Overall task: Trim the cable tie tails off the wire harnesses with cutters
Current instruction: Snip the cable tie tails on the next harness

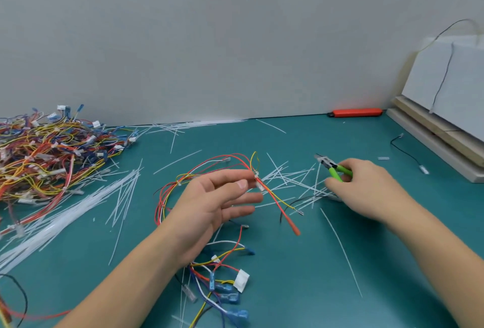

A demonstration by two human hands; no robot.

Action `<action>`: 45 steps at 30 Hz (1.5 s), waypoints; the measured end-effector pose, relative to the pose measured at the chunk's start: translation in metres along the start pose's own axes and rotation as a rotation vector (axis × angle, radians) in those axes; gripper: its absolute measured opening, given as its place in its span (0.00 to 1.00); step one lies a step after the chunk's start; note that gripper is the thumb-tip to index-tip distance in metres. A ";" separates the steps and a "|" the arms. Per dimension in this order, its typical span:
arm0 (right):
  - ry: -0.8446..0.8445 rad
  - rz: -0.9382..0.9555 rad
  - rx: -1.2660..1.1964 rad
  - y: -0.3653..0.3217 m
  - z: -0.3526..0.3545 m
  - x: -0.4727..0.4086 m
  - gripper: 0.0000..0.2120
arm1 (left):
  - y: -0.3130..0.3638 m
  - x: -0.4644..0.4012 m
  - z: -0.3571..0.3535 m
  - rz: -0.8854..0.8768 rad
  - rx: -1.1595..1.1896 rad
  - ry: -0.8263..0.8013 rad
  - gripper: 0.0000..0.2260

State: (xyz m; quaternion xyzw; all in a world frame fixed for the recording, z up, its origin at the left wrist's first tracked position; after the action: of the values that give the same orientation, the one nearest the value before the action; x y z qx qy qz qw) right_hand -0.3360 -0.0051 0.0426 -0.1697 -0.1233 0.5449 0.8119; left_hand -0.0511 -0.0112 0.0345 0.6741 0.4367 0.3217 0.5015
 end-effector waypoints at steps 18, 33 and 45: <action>-0.123 -0.162 0.398 0.027 -0.001 -0.006 0.32 | 0.005 0.004 -0.006 -0.024 -0.125 -0.019 0.09; -0.142 -0.110 0.489 0.027 -0.009 -0.012 0.33 | 0.014 0.010 -0.011 -0.067 -0.317 -0.067 0.10; -0.225 0.386 -0.573 -0.118 -0.013 0.067 0.18 | 0.022 0.017 -0.025 -0.183 -0.591 -0.133 0.12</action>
State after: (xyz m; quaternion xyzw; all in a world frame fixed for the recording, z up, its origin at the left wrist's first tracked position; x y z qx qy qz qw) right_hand -0.2068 0.0142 0.0802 -0.3495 -0.3255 0.6466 0.5949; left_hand -0.0595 0.0119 0.0627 0.4764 0.3495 0.3433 0.7301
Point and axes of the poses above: each hand's wrist, its own x-axis away from the middle knuckle, its own z-axis out of the back of the hand, y = z × x, the point moved 7 cm from there along -x, towards the middle knuckle, and after that the axes turned 2 degrees about x, right-handed, at the moved point
